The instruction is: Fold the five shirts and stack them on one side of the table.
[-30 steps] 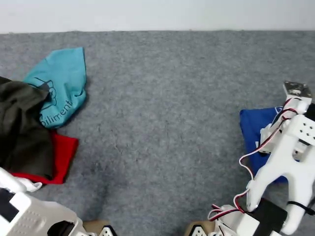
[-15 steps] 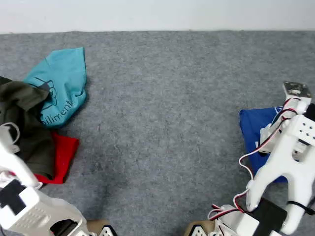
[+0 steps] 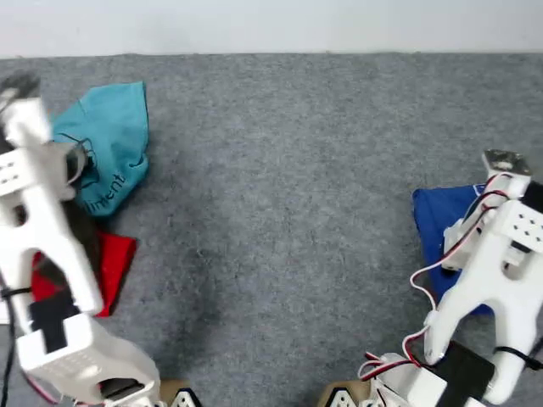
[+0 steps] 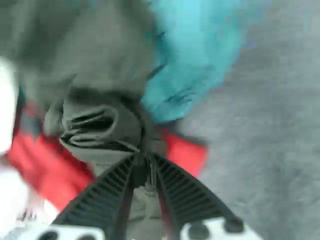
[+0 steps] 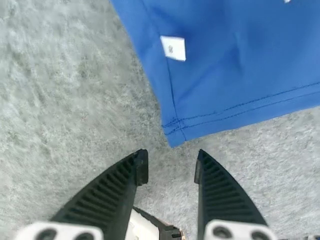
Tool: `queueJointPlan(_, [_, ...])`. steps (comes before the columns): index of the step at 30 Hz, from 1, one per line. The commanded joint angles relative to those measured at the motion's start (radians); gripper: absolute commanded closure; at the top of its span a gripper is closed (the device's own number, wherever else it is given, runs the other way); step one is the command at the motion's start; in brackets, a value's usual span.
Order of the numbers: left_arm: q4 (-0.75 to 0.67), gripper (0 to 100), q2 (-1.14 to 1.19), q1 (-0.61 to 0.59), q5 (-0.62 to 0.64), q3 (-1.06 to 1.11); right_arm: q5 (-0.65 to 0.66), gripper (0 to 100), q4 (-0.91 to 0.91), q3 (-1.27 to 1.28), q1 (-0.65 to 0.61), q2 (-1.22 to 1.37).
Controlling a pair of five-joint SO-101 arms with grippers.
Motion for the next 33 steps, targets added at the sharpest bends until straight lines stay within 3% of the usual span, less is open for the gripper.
queueJointPlan(1, [0.049,99,-0.052,0.192,0.034,-0.188,0.003,83.3,-0.008,0.006,-0.015,-0.042])
queueJointPlan(9, [-0.008,99,-0.040,0.592,0.080,-0.320,0.003,83.3,-0.008,0.012,-0.008,-0.044])
queueJointPlan(13, [-0.069,99,-0.049,0.733,0.078,-0.401,0.003,83.3,-0.008,0.012,-0.007,-0.044])
queueJointPlan(18, [-0.135,99,-0.048,0.873,0.078,-0.657,0.003,83.3,-0.008,0.012,-0.007,-0.044])
queueJointPlan(25, [-0.132,99,-0.046,0.899,0.058,-0.958,0.003,83.3,-0.008,0.012,-0.008,-0.044])
queueJointPlan(28, [-0.078,99,-0.037,0.858,0.020,-0.929,0.003,83.3,-0.008,0.012,-0.008,-0.044])
queueJointPlan(33, [-0.017,99,0.078,0.775,0.017,-0.636,0.003,83.3,-0.008,0.012,-0.008,-0.044])
